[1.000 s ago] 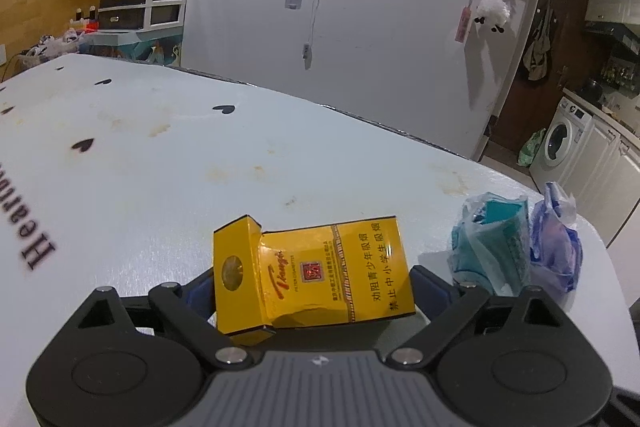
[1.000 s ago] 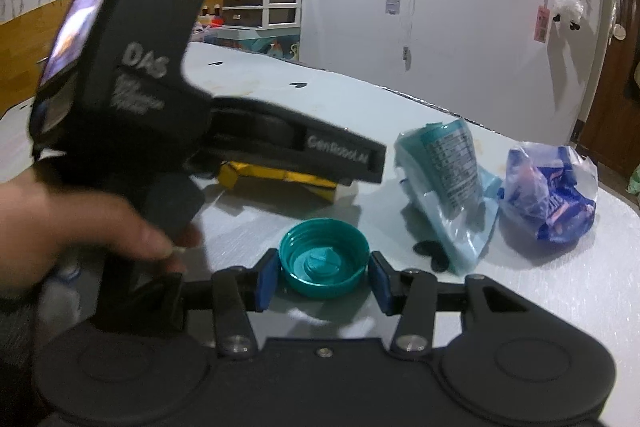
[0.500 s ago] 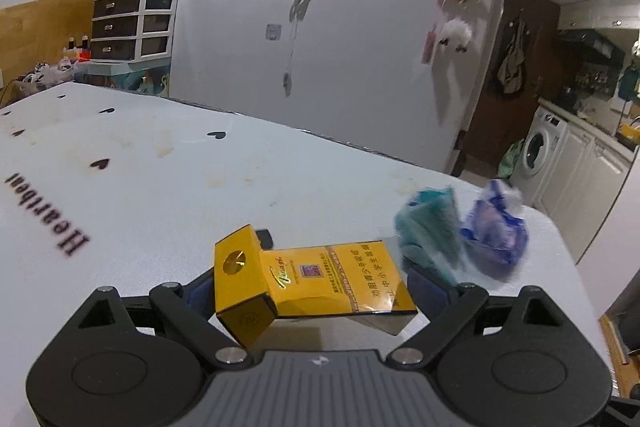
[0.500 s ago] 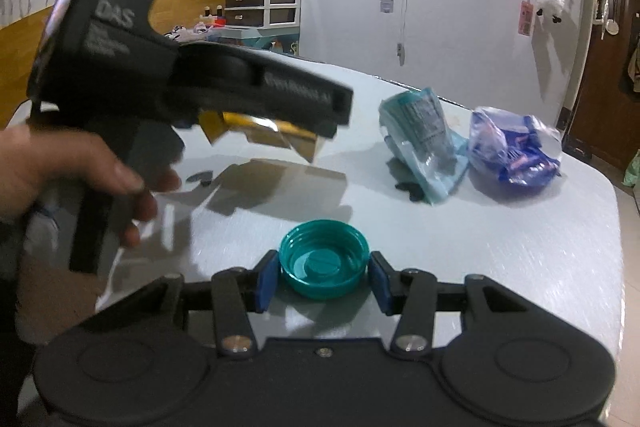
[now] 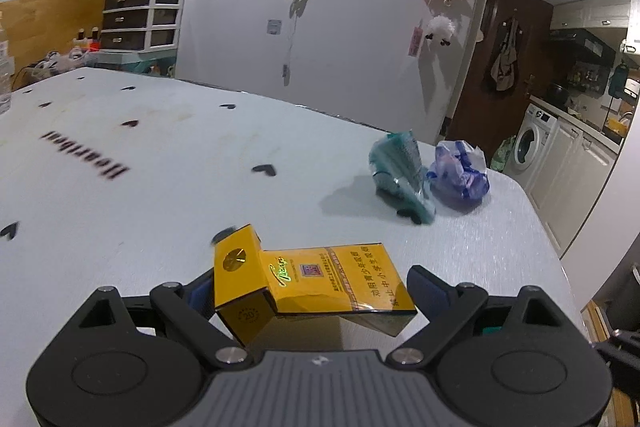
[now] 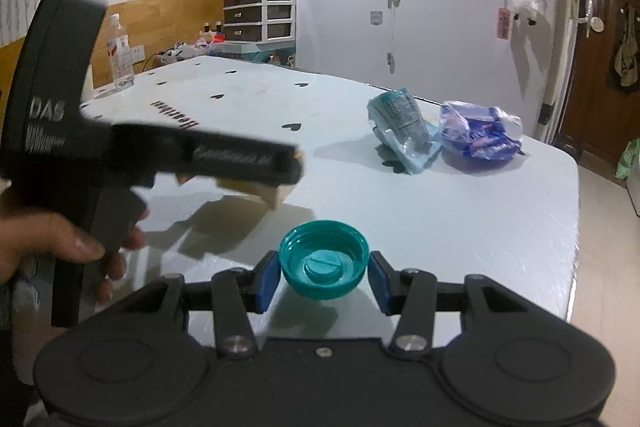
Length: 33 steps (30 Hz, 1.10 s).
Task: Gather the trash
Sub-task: 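Carry the yellow pack with the left tool while the right tool carries the teal cap to the bin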
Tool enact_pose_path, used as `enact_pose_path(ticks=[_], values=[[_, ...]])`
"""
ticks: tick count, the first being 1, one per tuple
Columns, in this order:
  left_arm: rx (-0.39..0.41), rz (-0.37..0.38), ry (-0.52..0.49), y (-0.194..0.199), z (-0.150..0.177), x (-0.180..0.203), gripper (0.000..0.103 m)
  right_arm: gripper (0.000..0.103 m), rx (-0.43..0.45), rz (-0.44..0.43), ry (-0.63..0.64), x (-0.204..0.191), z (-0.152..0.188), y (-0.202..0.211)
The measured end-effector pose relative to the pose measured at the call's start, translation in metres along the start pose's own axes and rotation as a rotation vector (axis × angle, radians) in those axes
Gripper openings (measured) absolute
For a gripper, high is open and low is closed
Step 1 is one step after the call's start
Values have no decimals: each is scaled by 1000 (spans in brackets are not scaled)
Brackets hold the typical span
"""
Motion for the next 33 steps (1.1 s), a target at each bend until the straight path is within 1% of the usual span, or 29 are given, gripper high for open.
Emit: enact_pose_path(ticks=[7,13,21,27,33], values=[[13,-5,-9,38,16,-6,94,49,30,26,-41,4,13,35],[22,24,-24,69,32,2,94,49,67,62,-56,13,21,68],[42,87,-63,105,55,34,94,49,103,114,-82,29,39,112],[52,134,-106,123,68,68,94,49,130,157,-109,44,56,147],[54,191,-145,136,83,108,94,49,143,211,-147,68,80,181]])
Point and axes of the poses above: each gripper's, at about its wrist camera, not at the fingertips, and y roughly against the way its jaws point, x to its right, z to its underside, the point moved 3 cm from there along -y, roughly the way its jaws point, and after that the axes turned 4 degrees about y, right-handed, at the moved point
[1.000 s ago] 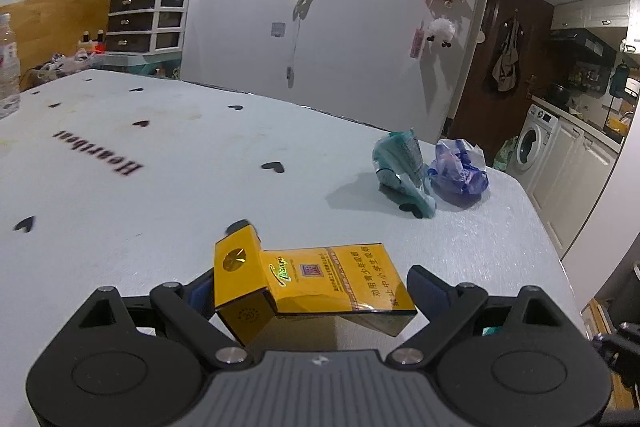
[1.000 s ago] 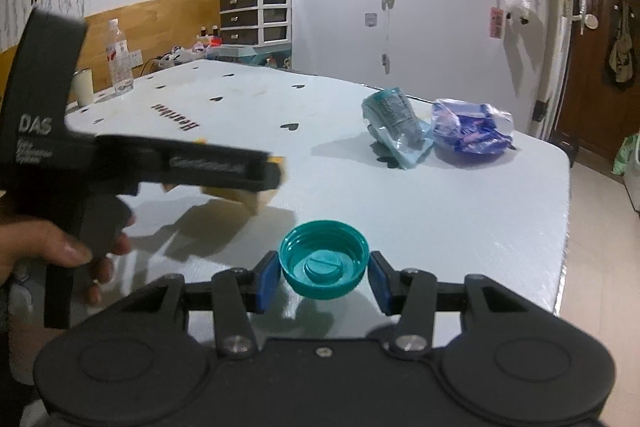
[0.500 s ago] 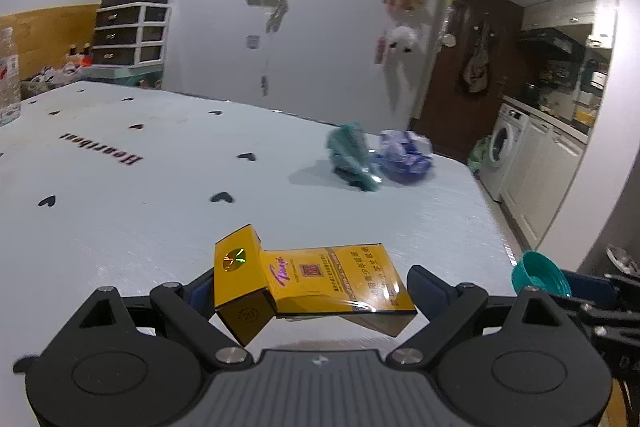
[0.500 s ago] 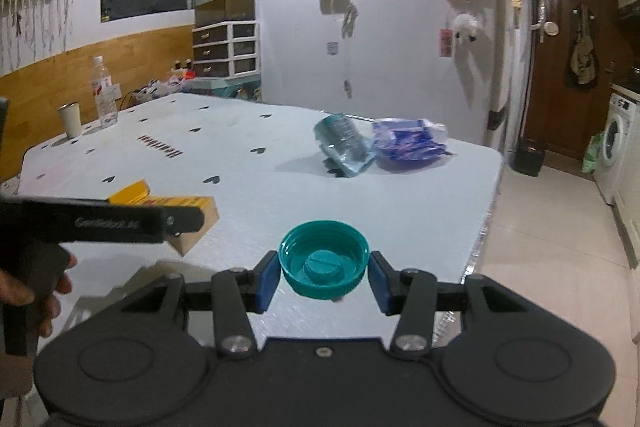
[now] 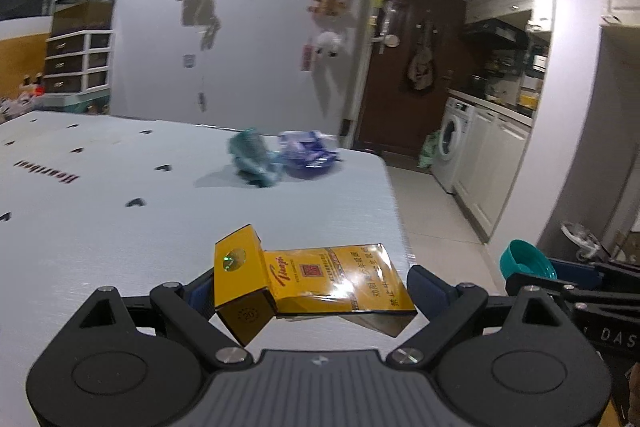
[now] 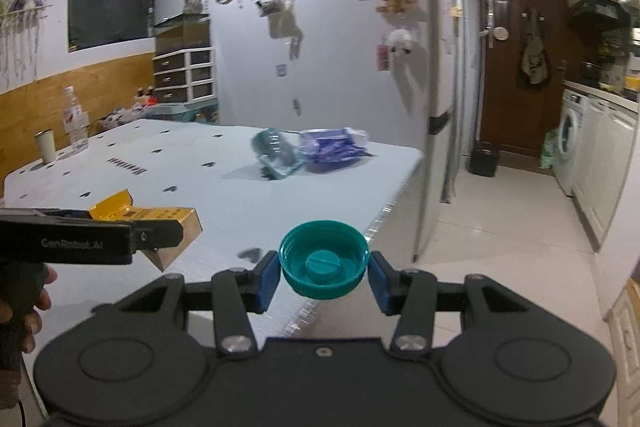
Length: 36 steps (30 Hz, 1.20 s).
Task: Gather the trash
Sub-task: 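Carry the yellow pack with the left tool while the right tool carries the teal cap to the bin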
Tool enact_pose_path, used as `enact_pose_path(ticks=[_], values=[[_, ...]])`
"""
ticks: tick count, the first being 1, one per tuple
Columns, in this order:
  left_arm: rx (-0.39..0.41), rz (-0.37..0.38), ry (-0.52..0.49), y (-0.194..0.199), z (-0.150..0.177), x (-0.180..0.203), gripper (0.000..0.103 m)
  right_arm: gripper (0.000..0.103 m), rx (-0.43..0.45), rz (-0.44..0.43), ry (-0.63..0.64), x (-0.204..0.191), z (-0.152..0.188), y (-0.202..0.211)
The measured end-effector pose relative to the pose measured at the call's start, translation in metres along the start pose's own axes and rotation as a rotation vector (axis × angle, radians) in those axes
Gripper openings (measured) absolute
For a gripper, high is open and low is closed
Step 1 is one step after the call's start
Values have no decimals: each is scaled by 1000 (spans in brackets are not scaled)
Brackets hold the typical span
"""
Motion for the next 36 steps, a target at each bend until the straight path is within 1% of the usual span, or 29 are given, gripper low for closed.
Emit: enact_pose_path(ticks=[10,17,29,32,36], values=[[-25,58,-69,-2,20,64,94,49,14,94,-56,58,26,45],[-46,98,-115,-8,34,105,94,49,5,152,-95,95,45,61],[-124,142,-155,-41,68,154,94,49,-41,225,-142,139,88,69],[-151,147,-160,-54,78,162,94,49,-57,235,-164,152,99,67],[-189,151,-150,-76,95,169,94,49,-90,233,-191,165,117,54]])
Point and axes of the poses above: each gripper's, at about its wrist camera, not at the fingertips, and y roughly against the way its jaws point, x to its right, z to its underside, the point moved 3 cm from there along -y, roughly the way its jaws point, and after that the axes turned 4 degrees about y, right-handed, at the moved point
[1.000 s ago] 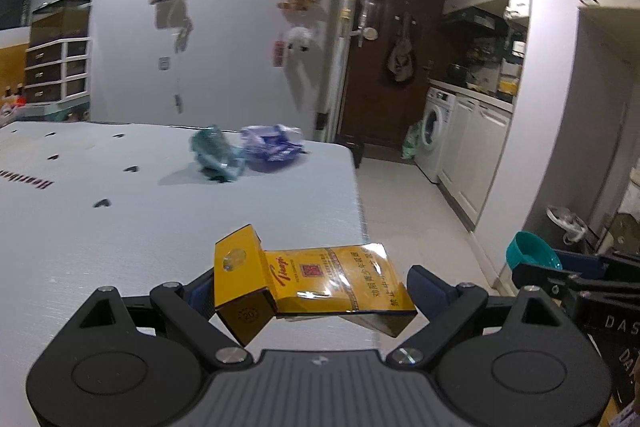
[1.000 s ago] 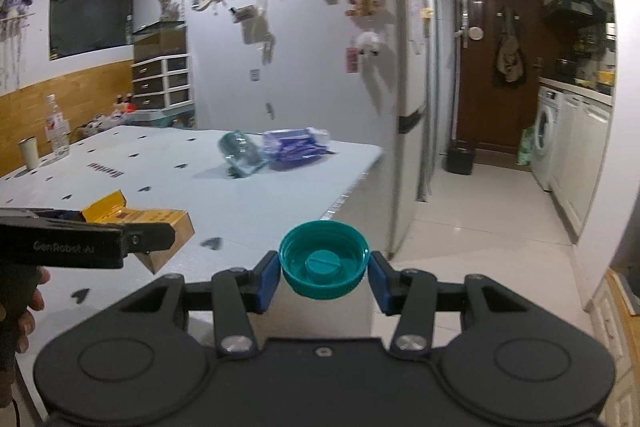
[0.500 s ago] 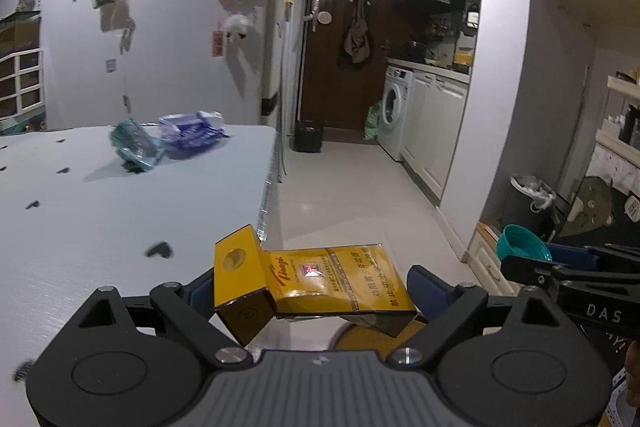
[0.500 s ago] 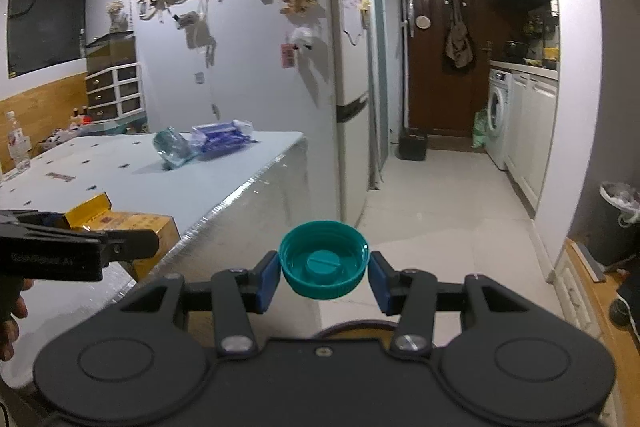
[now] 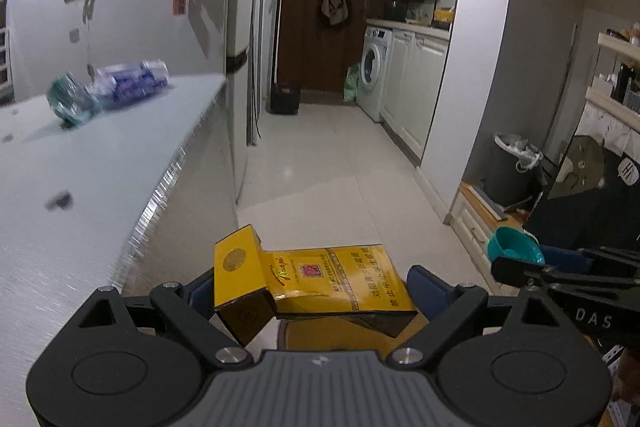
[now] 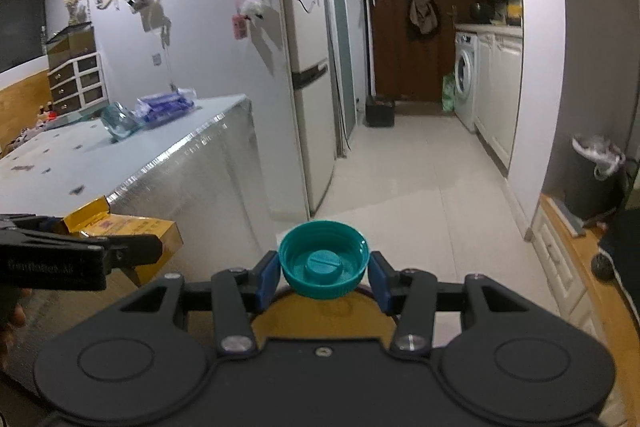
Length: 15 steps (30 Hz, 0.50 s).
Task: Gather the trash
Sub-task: 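Carry the yellow pack with the left tool while the right tool carries the teal cap to the bin, then open the right tool over the bin while the left tool releases the yellow pack into it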
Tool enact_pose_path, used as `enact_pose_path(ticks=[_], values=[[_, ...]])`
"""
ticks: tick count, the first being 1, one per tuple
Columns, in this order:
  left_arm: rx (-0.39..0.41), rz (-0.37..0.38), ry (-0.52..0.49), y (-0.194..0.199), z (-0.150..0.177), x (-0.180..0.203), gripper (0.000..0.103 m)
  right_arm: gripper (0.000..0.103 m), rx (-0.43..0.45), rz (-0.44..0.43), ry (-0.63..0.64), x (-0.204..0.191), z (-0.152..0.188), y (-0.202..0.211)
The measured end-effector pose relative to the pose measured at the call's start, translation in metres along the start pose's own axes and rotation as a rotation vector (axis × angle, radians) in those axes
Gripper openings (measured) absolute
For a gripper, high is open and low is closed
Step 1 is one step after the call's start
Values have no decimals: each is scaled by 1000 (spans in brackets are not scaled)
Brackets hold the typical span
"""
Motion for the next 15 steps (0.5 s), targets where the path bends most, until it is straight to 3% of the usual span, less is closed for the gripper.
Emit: enact_pose_path(ticks=[15], values=[[-234,-1,-8,-117,66,0,94,49,-257,-73,-104,33,76,-119]])
Point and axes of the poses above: each gripper's, at about its wrist camera, not at the fingertips, and y roughly against the way its jaws point, x to its right, z to its underside, the point moved 3 cm from there along -y, roughly the way its jaws point, and after that the axes turned 4 degrees about y, right-handed, at the moved point
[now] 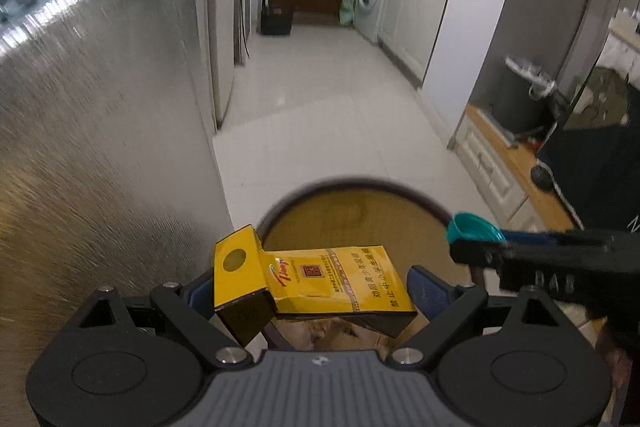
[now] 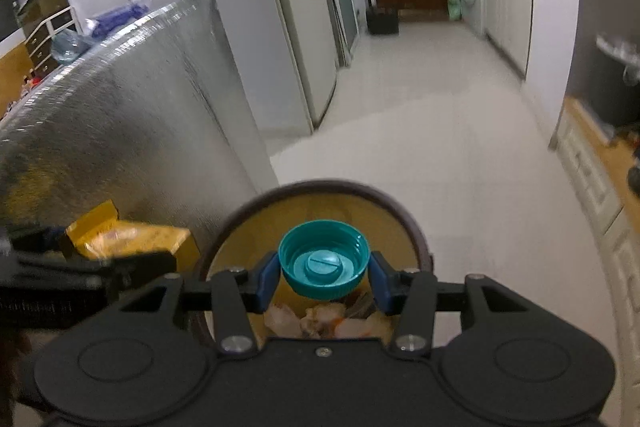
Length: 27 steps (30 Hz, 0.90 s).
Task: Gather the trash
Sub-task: 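Open the right tool over the bin while the left tool releases the yellow pack into it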
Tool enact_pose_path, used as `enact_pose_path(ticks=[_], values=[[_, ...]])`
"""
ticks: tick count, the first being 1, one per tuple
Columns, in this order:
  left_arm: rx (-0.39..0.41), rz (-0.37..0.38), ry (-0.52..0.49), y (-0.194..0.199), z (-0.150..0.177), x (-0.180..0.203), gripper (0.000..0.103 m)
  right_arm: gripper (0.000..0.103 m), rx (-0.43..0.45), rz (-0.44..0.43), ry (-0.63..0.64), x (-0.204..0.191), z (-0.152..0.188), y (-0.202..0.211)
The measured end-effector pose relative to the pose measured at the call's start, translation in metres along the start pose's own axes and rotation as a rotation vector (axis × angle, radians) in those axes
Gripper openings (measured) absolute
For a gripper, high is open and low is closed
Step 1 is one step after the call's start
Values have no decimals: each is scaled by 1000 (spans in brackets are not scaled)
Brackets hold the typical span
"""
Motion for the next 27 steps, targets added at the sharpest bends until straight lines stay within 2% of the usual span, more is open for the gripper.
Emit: enact_pose_path(ticks=[7,11,17,23,27], values=[[-107,22,-99,-49,7,13,94,49,-65,-37,-81,13,4,-49],[-163,46,-167,-71,13,27,94,49,-111,-10,-69,17,11,-72],[-232,92,-170,-94,25,31,94,49,-154,-24,-35,9,7,-107],[-262,109,-182,-101,28,27,94,50,-169,-95,11,-10,-12,-129],[-266,115,-178,-102,25,23,94,50,-164,-139,-8,-15,-16,-138]])
Point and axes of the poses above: each gripper's, at about its wrist camera, not at the fingertips, and y roughly against the way its jaws point, x to its right, z to its underside, the point moved 3 cm from there along -y, roughly the way its jaws point, and after that the axes turned 4 degrees about y, right-handed, at the moved point
